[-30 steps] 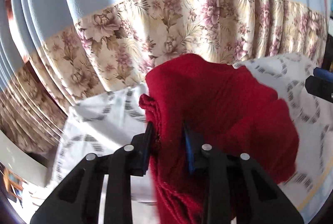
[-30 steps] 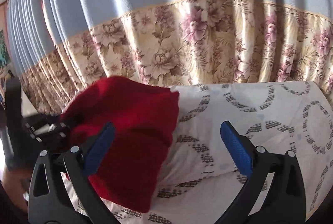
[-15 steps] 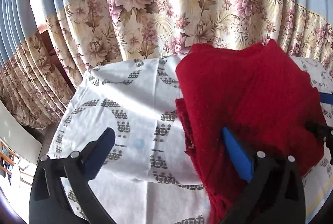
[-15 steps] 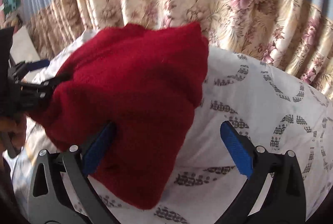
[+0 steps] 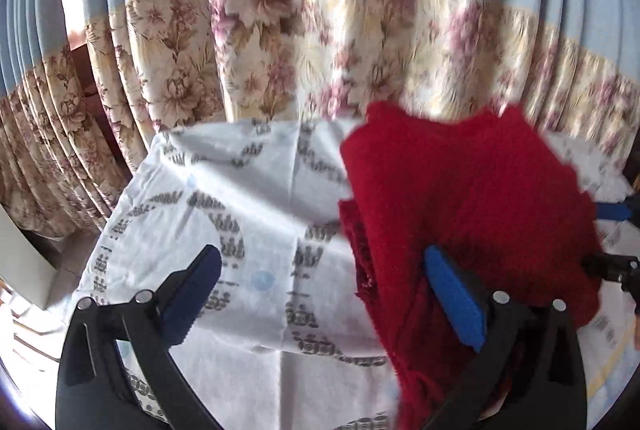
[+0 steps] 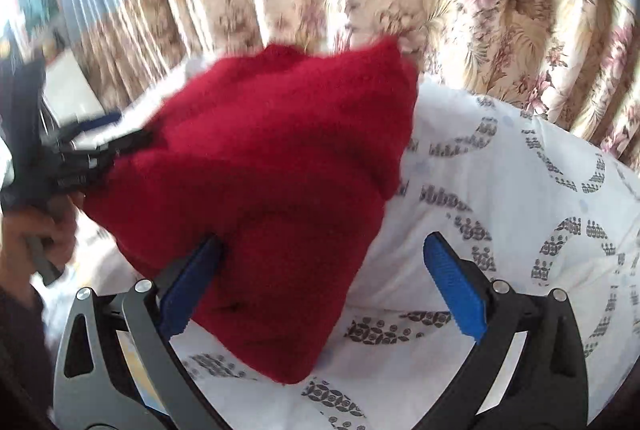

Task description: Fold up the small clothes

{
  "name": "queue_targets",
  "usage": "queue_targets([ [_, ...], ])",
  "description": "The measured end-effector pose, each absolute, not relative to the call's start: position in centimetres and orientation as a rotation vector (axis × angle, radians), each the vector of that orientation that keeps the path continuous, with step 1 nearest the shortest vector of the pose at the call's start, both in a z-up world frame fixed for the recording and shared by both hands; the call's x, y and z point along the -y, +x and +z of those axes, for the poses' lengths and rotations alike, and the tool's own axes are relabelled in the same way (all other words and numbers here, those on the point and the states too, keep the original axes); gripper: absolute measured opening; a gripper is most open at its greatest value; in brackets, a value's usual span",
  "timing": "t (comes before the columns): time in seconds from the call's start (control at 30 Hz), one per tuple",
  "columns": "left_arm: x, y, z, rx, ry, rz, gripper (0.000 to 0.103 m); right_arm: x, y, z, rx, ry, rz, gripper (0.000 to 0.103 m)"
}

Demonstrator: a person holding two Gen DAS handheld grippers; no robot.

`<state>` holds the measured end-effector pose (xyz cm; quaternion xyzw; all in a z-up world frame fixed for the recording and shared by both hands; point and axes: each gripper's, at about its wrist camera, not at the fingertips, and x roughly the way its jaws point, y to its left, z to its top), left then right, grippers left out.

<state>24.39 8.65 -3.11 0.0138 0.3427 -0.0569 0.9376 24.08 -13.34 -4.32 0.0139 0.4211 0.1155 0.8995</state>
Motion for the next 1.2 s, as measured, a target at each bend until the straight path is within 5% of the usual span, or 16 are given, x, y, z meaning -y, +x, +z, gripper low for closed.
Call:
queue_targets([
  [0.3, -8.8, 23.1, 0.7, -0.638, -0.142, -0.170, 0.102, 18.4, 23.6, -1.8, -0.742, 0.291, 0.150, 0.100],
  [0.83, -4.2, 24.6, -4.7, -0.759, -0.089, -0.198, 0.102, 17.6, 23.6, -2.1, -0.736, 0.244, 0.155, 0.100],
  [1.2, -6.6, 23.6, -1.5, -0.645, -0.253, -0.210, 0.101, 15.5, 24.2, -3.8, -0.718, 0.210, 0.070, 0.100],
])
